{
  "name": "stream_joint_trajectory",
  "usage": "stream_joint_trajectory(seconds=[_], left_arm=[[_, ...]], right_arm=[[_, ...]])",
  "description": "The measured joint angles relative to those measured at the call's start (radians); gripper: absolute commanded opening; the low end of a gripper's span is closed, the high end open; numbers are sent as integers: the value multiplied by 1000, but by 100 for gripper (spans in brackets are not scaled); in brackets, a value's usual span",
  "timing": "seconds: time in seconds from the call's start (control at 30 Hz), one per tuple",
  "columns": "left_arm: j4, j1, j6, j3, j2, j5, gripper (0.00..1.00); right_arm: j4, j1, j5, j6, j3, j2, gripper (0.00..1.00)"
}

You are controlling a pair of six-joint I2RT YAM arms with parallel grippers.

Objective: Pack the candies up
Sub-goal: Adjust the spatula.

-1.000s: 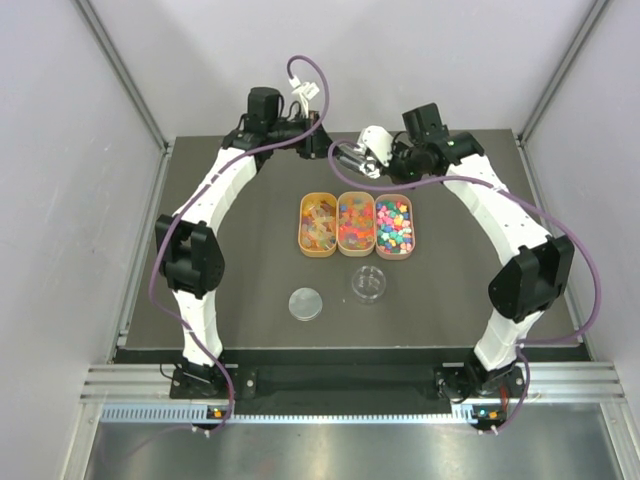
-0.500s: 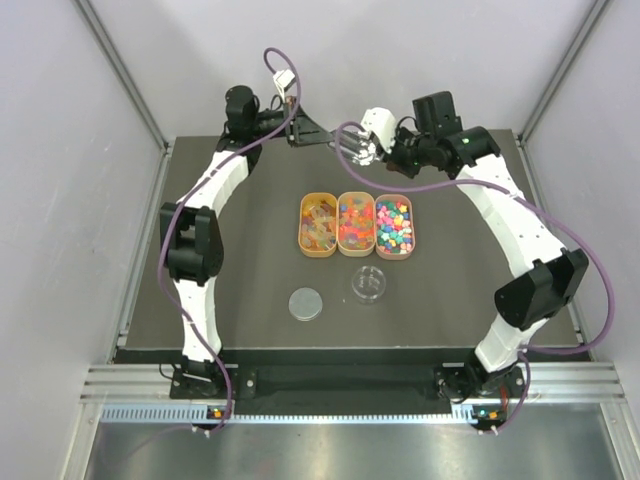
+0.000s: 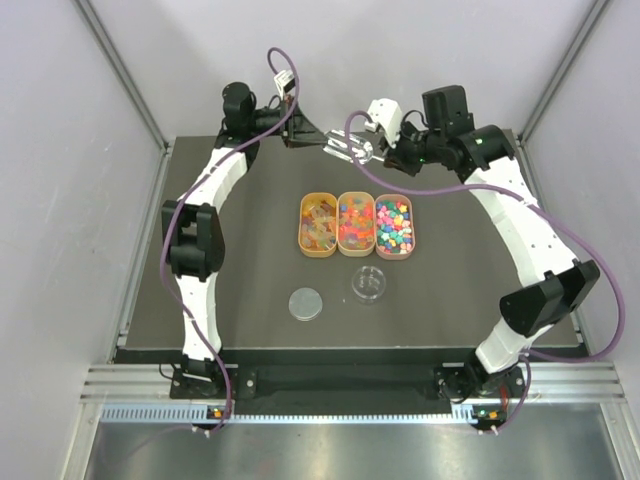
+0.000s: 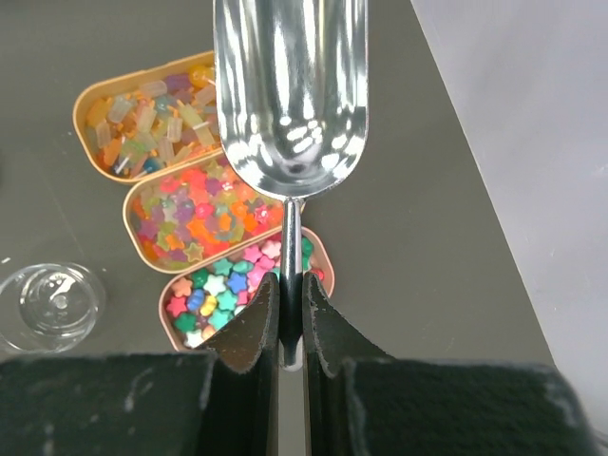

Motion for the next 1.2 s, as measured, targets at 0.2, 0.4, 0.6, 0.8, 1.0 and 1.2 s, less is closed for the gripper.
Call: stream_joint_trajectory(seconds=[0.2,0.4,0.6,0.8,1.0,1.2], left_arm=[[-128,4,69,0,0,2,0],[-301,7,179,0,0,11,0],[-439,19,256,0,-1,44,0],[-506,40,296,-2,-2,60,0],[-532,74,297,-3,-2,65,0],[-535,69,286,-34,-10,71,0]], right_arm=[[-9,-1,-35,35,32,-2,0],[-14,-1,-61,58,34,-5,0],[6,2,-87,72,-14,-31,19],[10,2,-77,101,-47,-88,60],[149,-2,-80,156,-180,-261,84],[261,-3,-159,183,-344,-371,82]])
